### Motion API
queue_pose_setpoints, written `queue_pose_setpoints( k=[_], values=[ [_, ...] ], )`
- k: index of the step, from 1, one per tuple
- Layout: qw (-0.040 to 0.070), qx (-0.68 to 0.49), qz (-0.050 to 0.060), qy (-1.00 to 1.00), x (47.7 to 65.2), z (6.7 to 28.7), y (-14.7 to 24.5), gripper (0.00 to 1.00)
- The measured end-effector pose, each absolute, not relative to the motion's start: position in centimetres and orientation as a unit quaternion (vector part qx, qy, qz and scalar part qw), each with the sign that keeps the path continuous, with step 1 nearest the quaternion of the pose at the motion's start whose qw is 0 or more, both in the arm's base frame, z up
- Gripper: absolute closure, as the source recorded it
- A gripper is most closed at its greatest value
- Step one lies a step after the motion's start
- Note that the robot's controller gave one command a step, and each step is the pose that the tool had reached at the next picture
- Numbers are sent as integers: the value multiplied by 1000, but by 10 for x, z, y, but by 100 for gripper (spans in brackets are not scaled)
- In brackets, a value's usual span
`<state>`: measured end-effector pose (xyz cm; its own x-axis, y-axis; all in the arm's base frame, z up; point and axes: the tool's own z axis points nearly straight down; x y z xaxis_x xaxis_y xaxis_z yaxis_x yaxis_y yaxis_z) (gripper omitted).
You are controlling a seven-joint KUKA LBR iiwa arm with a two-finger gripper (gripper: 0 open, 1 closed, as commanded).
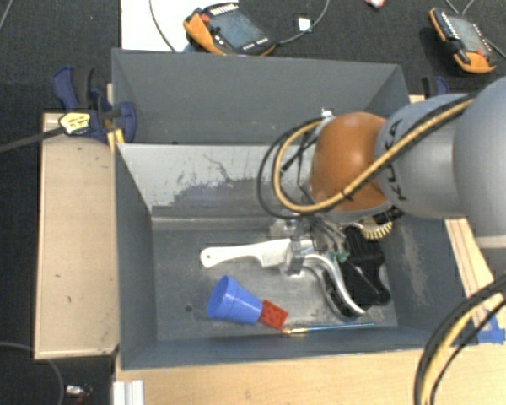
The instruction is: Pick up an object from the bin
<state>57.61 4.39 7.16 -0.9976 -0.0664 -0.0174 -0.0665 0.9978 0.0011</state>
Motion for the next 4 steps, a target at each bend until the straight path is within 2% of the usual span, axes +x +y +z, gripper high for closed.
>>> queue_pose_setpoints(
  k=[1, 2, 3, 4],
  values=[
    [7, -33, 1, 999, 574, 96, 44, 100],
    [11, -34, 1, 999, 577, 120, 44, 100],
    [12, -34, 1, 999, 577, 130, 45, 100],
    [12, -34, 2, 999, 577, 157, 45, 100]
  ],
)
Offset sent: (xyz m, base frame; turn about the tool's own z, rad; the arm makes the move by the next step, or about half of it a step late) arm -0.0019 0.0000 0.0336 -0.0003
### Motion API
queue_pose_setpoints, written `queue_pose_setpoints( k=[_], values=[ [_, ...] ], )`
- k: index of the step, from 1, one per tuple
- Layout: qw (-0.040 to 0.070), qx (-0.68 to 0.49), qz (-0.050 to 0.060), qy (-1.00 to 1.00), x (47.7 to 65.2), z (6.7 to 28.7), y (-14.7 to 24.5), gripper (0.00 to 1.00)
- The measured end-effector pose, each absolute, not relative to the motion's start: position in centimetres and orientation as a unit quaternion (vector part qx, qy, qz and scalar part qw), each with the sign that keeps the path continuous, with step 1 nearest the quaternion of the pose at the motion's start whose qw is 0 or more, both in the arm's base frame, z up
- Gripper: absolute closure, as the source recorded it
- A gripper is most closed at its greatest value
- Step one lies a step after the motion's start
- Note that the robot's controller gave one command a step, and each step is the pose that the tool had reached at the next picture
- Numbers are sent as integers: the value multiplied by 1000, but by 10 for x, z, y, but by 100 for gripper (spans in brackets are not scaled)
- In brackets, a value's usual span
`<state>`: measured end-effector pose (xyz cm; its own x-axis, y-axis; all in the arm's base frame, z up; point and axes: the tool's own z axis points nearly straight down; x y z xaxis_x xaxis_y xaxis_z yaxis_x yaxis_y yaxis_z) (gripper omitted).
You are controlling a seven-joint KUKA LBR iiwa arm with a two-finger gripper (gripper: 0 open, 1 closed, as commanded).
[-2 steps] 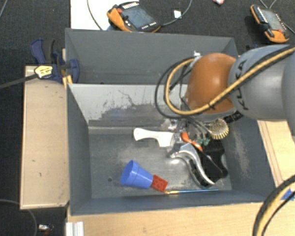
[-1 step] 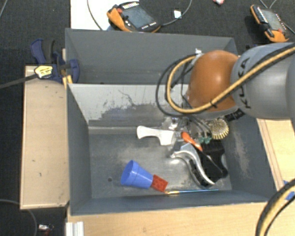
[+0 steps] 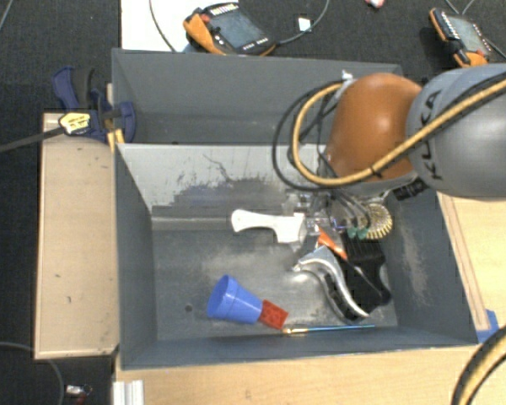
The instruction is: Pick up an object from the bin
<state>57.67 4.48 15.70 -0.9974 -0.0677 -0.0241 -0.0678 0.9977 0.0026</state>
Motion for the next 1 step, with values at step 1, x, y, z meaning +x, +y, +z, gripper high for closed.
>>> queue_pose_setpoints(
  k=[1],
  values=[
    [14, -34, 2, 999, 578, 172, 45, 100]
  ],
)
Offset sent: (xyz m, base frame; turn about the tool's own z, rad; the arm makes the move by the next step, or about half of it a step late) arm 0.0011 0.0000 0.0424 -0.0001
